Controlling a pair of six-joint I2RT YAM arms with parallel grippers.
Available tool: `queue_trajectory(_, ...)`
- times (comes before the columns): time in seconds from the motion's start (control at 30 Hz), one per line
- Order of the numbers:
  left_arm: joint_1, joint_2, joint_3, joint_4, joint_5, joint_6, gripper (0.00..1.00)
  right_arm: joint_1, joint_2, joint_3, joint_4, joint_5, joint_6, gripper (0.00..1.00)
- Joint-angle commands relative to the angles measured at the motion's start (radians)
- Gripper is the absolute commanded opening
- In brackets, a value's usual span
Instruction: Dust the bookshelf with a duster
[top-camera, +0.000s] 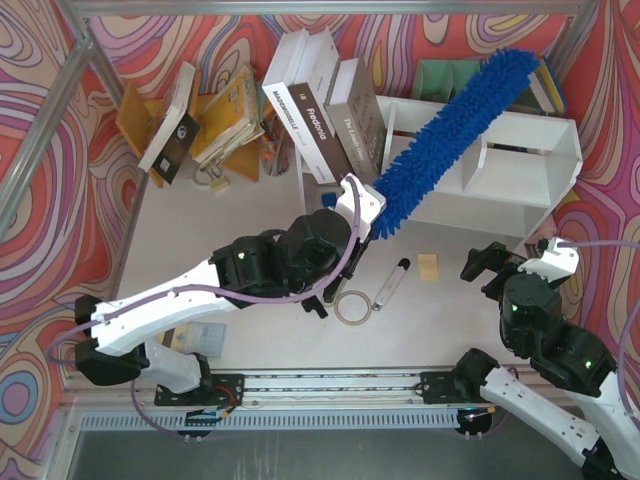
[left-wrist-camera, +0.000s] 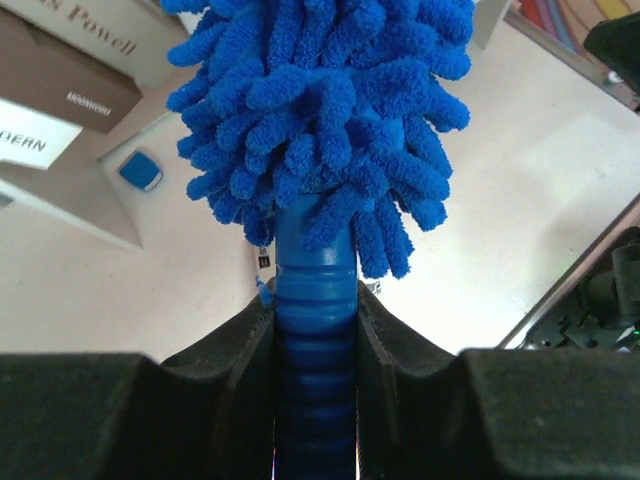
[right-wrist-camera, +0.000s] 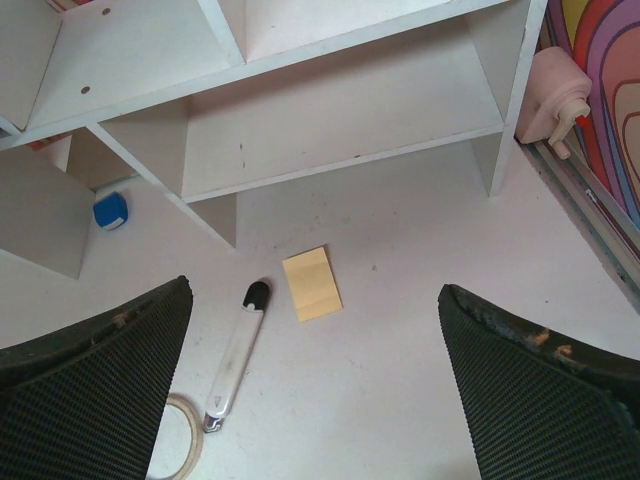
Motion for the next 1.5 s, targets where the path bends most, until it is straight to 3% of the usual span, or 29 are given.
queue_trajectory(0.0,-0.05,-0.062,-0.042,-0.001,-0.201,-0.093,0.0,-0.001,0.0,-0.003,-0.001,0.026,0.002,0.99)
queue_trajectory(0.27,-0.15,-0.112,-0.12,-0.159,-0.445,-0.339,0.0,-0.002,0.002,-0.003,0.001,0.026,-0.003,0.99)
queue_trajectory(0.43,-0.216,-0.098,-0.153,-0.217,-0.469,-0.495,0.0,-0.001,0.011,-0.005,0.004,0.025,-0.007,0.99)
queue_trajectory(0.63,-0.312,-0.005,-0.083,-0.296,-0.503,-0.618,0.0,-0.001,0.014,-0.004,0.002,0.026,-0.006,0.99)
queue_trajectory(0.9,-0.366,0.084,0.021,-0.537,-0.571,-0.928,0.0,-0.002,0.007,-0.003,-0.005,0.024,0.0,0.99)
queue_trajectory(1.2,-0.398,0.182,0.124,-0.554,-0.519,-0.955,0.0,-0.001,-0.009,-0.003,-0.005,0.024,0.003,0.99)
queue_trajectory(1.47,-0.408,0.241,0.181,-0.665,-0.479,-1.078,0.0,-0.001,-0.026,-0.003,-0.005,0.023,0.006,0.99)
